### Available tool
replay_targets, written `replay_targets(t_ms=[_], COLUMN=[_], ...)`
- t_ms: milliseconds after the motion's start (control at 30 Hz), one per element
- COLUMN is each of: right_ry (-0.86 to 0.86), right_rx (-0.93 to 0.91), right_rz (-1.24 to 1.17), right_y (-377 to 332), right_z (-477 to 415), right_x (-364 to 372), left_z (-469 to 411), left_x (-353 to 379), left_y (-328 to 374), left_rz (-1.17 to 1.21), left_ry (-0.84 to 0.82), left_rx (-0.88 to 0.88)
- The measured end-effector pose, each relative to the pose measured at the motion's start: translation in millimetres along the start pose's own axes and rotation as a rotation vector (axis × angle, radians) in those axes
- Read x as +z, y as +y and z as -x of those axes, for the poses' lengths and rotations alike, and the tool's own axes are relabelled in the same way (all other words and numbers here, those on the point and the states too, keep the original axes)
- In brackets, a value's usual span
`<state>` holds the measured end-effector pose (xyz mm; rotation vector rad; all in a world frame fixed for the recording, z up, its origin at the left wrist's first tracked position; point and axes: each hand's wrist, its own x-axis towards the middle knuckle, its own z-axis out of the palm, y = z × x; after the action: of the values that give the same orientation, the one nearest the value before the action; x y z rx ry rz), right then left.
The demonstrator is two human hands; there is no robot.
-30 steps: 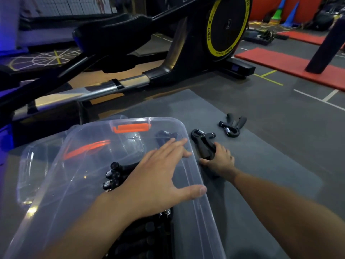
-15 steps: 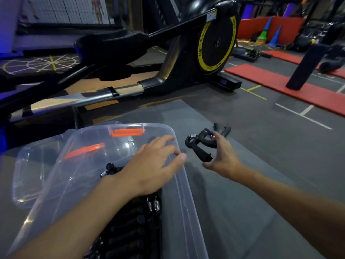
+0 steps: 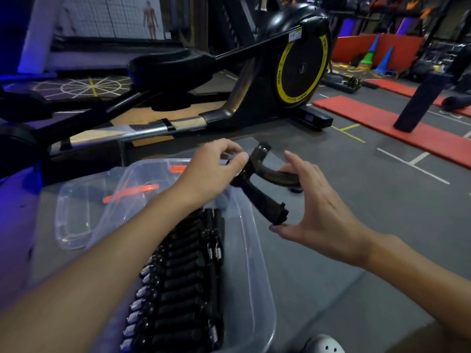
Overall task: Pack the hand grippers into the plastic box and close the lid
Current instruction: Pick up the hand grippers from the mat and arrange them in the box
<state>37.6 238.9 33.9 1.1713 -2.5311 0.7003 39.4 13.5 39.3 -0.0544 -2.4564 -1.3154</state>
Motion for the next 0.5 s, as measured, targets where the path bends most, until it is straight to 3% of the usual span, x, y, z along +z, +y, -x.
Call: replay_targets(t_ms=[233, 367, 500], right_ry=[-0.099, -0.13, -0.151], right_rx=[-0.141, -0.178, -0.187], right_rz=[0.166, 0.26, 0.192], right_y=[-35, -41, -42], right_z=[-1, -4, -7], right_x=[29, 37, 43], left_z=[20, 24, 27], left_x=[-5, -12, -17], left_y=[-12, -23, -25], left_rz=[-0.014, -0.027, -0.034], left_ry=[-0.067, -0.01, 0.005], left_rx=[-0.094, -0.08, -0.1])
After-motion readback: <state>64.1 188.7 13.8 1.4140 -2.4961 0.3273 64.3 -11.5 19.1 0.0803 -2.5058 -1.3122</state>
